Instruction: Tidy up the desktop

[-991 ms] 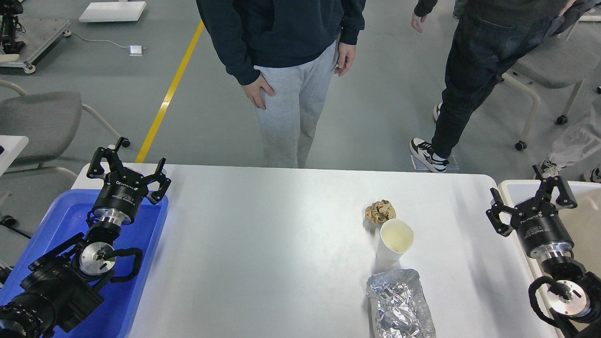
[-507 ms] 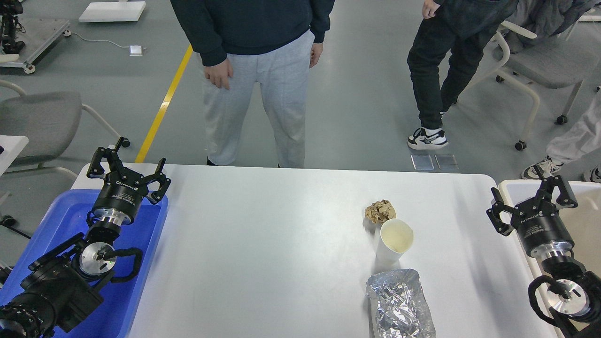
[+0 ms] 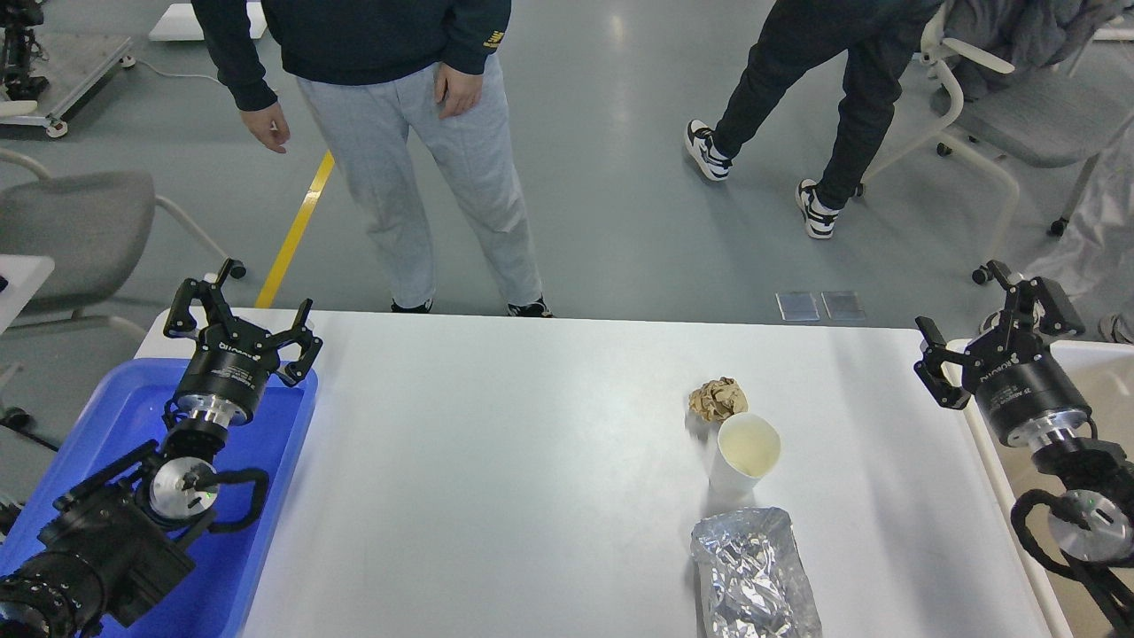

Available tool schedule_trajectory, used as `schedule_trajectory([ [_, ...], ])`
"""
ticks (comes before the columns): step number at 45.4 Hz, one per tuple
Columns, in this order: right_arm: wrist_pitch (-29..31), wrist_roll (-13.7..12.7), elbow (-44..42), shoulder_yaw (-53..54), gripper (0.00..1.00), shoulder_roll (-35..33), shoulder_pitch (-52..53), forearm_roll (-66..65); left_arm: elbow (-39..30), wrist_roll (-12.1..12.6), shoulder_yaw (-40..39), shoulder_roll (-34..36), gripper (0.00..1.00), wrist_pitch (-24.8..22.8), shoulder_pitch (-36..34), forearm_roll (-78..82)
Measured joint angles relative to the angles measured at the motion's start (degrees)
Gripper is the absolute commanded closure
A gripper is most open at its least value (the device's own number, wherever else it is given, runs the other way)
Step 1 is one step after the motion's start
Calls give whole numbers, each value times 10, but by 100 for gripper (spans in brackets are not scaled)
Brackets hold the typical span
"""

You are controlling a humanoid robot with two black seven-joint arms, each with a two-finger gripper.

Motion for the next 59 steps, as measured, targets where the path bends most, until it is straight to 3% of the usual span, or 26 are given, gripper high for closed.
schedule_trajectory([
  [12, -66, -15, 86, -80, 1, -101, 21, -95, 0, 0, 0, 0, 0, 0, 0, 0],
  [16, -74, -44, 114, -94, 1, -127, 25, -141, 0, 0, 0, 0, 0, 0, 0, 0],
  [22, -80, -110, 156, -113, 1, -157, 34, -230, 0, 0, 0, 0, 0, 0, 0, 0],
  [30, -84, -143, 183, -164, 1, -183, 56, -320, 0, 0, 0, 0, 0, 0, 0, 0],
  [40, -88, -158, 192, -286, 1, -202, 135, -412, 0, 0, 0, 0, 0, 0, 0, 0],
  [50, -91, -150, 185, -450, 1, -204, 242, -467, 0, 0, 0, 0, 0, -1, -1, 0],
  [59, -92, -146, 178, -534, 1, -184, 286, -502, 0, 0, 0, 0, 0, -3, -2, 0],
])
